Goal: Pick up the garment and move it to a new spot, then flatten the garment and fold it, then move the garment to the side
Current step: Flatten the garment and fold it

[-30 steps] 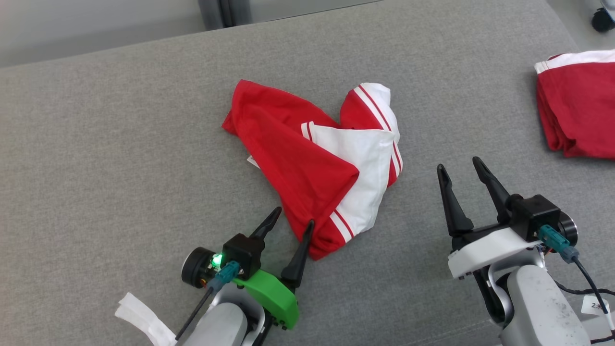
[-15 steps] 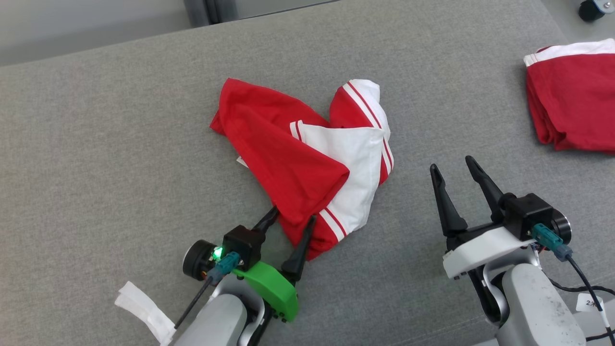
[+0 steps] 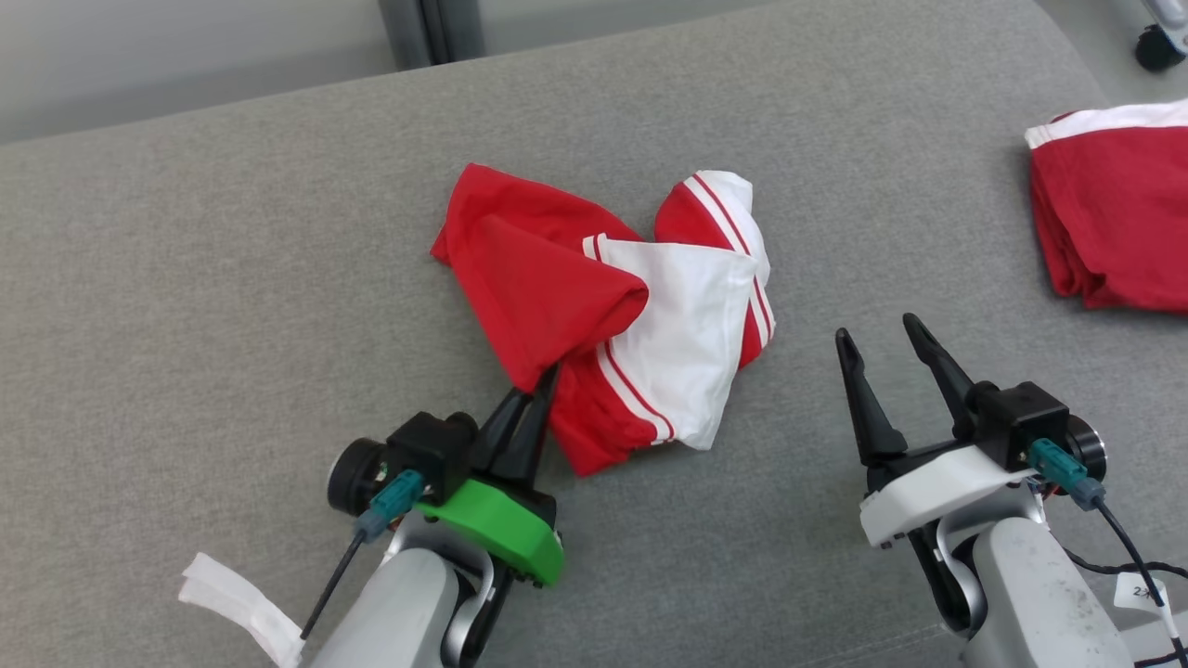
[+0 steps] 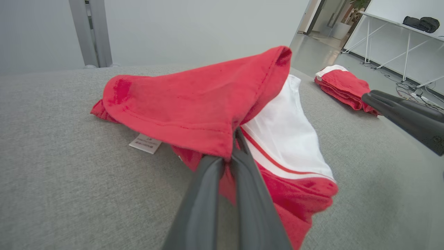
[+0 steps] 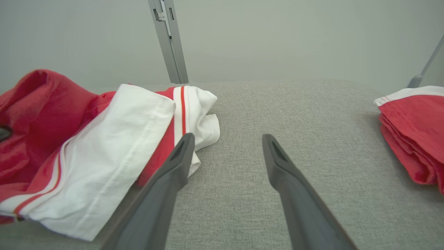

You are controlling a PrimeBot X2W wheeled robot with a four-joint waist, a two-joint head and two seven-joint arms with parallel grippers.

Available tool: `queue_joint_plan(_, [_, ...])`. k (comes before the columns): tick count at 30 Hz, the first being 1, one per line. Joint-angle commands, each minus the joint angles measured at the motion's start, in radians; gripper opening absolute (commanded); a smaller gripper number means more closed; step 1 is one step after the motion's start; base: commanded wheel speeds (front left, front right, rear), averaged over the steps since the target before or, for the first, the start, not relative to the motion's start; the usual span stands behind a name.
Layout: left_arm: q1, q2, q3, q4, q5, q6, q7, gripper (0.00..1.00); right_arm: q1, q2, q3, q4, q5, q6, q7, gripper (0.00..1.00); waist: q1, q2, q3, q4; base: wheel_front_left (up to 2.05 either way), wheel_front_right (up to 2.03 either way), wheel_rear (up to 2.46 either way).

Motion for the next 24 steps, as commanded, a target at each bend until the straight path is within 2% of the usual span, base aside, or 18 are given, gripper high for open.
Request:
queue_joint_plan(1, [0.017,0.004,0.025,-0.020,0.014,-0.002,-0.001,0.00,0.010,-0.004,-0.004,0.005,-0.003,-0.002,-0.001,1.00,0.0000,-0.0001,-0.024,0.030,0.00,0.00,0.00])
queue_joint_plan(8, [0.094,0.019,0.208,-0.080,0.106,-0.002,-0.001,0.00,0.027,-0.004,-0.014,0.027,0.003,-0.002,-0.001,1.00,0.0000,-0.0001,-0.064,0.118,0.00,0.00,0.00])
queue_joint_plan(9, [0.108,0.021,0.236,-0.077,0.122,-0.002,-0.001,0.46,0.028,-0.004,-0.014,0.030,0.002,-0.002,-0.002,1.00,0.0000,-0.0001,-0.067,0.130,0.00,0.00,0.00])
queue_joint_plan(10, [0.120,0.025,0.257,-0.068,0.134,-0.002,-0.001,0.88,0.029,-0.004,-0.011,0.034,0.003,-0.002,-0.002,1.00,0.0000,-0.0001,-0.070,0.140,0.00,0.00,0.00])
queue_joint_plan(11, [0.139,0.030,0.278,-0.049,0.141,-0.002,-0.001,1.00,0.032,-0.004,-0.010,0.038,0.006,-0.002,-0.001,1.00,0.0000,-0.0001,-0.074,0.149,0.00,0.00,0.00])
queue_joint_plan(17, [0.212,0.024,0.386,0.050,0.171,0.008,-0.001,1.00,0.029,-0.004,0.004,0.051,0.015,-0.002,-0.002,1.00,0.0000,-0.0001,-0.089,0.177,0.00,0.00,0.00])
queue_joint_plan(20, [0.232,0.009,0.437,0.059,0.176,0.020,-0.001,1.00,0.026,-0.004,0.022,0.052,0.015,-0.002,-0.001,1.00,0.0000,-0.0001,-0.093,0.185,0.00,0.00,0.00])
queue_joint_plan(24, [0.241,-0.001,0.453,0.048,0.191,0.015,-0.001,1.00,0.023,-0.004,0.062,0.056,0.012,-0.002,-0.001,1.00,0.0000,-0.0001,-0.092,0.201,0.00,0.00,0.00])
